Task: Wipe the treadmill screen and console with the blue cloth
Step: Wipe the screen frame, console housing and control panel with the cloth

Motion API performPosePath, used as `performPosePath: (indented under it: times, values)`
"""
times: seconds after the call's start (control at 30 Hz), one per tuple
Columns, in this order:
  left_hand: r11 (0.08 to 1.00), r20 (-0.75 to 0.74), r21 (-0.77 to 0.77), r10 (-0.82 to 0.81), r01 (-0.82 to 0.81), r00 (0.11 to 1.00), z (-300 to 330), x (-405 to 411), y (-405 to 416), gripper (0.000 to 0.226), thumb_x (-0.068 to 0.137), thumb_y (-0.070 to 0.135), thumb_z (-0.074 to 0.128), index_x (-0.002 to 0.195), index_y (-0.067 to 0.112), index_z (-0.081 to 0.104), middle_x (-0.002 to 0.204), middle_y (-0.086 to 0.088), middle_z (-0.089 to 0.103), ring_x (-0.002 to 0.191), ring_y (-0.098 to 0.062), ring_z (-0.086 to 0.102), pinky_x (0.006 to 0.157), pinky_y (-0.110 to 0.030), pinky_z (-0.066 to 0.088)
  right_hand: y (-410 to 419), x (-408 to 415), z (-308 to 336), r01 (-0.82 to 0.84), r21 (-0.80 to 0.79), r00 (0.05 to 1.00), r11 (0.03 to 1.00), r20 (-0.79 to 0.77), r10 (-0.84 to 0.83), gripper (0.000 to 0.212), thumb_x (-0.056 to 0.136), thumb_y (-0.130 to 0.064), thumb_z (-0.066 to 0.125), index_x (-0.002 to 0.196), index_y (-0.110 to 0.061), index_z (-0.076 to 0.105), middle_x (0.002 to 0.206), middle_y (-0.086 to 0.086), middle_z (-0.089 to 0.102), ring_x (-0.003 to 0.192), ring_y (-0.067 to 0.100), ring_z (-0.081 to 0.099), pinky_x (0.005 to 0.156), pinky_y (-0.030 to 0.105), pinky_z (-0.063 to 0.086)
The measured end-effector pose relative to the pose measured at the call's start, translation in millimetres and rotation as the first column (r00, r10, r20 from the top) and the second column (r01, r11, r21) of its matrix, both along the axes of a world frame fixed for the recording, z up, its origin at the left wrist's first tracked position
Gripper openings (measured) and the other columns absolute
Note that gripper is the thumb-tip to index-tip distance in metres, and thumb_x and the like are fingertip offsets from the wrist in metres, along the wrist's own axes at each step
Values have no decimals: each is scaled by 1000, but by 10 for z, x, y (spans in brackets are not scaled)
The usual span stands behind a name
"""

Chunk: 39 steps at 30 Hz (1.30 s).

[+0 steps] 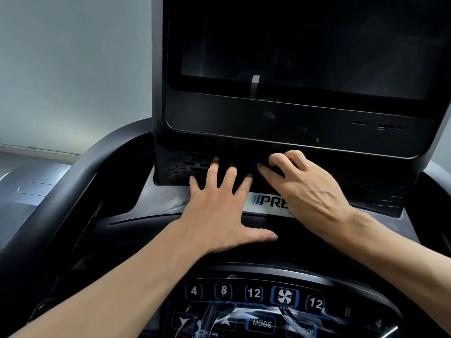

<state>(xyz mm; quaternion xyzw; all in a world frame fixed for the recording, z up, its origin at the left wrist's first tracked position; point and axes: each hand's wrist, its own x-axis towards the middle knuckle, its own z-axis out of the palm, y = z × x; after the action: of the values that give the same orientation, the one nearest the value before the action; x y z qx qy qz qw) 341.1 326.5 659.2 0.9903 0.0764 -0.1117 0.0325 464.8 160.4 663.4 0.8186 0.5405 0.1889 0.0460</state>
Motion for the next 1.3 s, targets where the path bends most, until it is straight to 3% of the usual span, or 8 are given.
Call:
performPosePath:
  times: [0.1,0.27,0.37,0.57,0.77,0.97,1.17,1.3]
  values:
    - [1000,-6,1,1,-1,1000,-2,3,-9,126,61,105,24,160,30,-2,163,2,-5,151,-38,-12,117,-71,15,-77,24,21,22,-36,1000,999,-15,-23,60,91,-13,23,145,-7,48,125,9,52,108,29,52,74,40,53]
    - [1000,-15,-7,-4,4,1000,-2,2,-2,126,62,104,24,160,30,-5,163,1,-5,151,-39,-12,118,-72,12,-380,-7,70,129,10,991,992,-44,-129,59,85,-3,44,143,-6,51,112,10,51,98,30,51,69,40,50]
    - [1000,-14,-4,-1,1,1000,0,-1,0,126,62,104,24,160,30,-5,163,0,-6,151,-39,-12,117,-72,12,-249,-12,38,87,44,995,995,-49,-85,52,90,-8,33,137,1,54,108,13,54,93,32,54,69,41,50]
    - [1000,-25,2,4,-4,1000,5,-4,3,127,60,105,21,160,31,-6,163,7,-7,151,-38,-11,118,-70,14,-122,29,4,39,11,998,999,-52,-38,54,89,-10,35,140,-4,52,116,11,54,100,29,54,71,40,51]
    - [1000,-36,20,4,-3,999,13,7,2,128,59,106,22,159,31,-5,162,0,-5,150,-39,-9,117,-70,17,-817,240,28,237,52,954,970,-199,-223,56,70,3,77,123,-15,70,101,6,54,90,29,52,57,40,54]
    - [1000,-17,27,7,-6,1000,148,65,-52,127,57,105,34,158,31,13,160,-3,5,149,-41,0,119,-68,13,-743,248,25,165,96,955,982,-266,-135,57,72,5,74,123,-21,71,103,4,56,89,26,49,60,38,52]
    - [999,-20,-5,53,-53,998,140,76,-134,121,55,106,32,156,41,18,160,5,-3,149,-40,-5,119,-67,17,-332,125,-29,109,65,967,992,-239,-91,49,82,-14,56,130,-25,65,107,4,52,94,26,47,63,39,48]
    - [999,-24,-10,52,-53,998,130,58,-124,120,55,107,30,156,44,16,160,8,-5,149,-39,-7,118,-68,18,-702,151,-9,164,33,957,986,-246,-151,47,81,-17,72,125,-29,67,111,2,51,99,26,46,66,40,48]
